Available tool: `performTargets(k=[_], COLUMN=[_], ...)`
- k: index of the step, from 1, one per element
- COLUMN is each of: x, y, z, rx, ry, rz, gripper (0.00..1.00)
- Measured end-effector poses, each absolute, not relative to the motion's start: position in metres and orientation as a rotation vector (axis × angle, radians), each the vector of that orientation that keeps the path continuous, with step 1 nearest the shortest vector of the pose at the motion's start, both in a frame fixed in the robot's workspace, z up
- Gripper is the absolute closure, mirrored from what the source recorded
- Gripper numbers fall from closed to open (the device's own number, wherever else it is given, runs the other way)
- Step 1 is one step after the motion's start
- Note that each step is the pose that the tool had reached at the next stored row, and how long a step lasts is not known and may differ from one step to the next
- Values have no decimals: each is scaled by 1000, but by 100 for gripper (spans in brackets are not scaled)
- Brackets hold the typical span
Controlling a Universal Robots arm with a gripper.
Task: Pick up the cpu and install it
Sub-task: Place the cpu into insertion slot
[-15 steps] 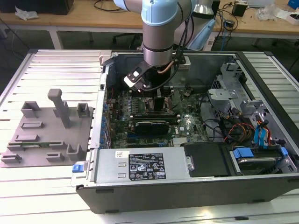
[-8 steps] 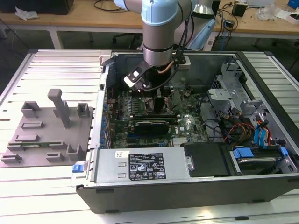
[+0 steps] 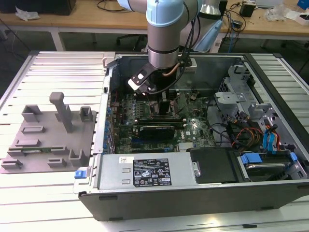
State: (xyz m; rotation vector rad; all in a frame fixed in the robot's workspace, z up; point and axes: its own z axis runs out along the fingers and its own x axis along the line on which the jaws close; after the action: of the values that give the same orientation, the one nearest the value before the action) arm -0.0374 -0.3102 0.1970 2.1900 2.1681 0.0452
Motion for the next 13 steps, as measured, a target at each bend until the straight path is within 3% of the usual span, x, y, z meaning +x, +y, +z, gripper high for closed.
performTargets(k=[13], x=[-37], y=[-310], z=[197], rx=[2202], ry=[2156], rz=[45], gripper=[40])
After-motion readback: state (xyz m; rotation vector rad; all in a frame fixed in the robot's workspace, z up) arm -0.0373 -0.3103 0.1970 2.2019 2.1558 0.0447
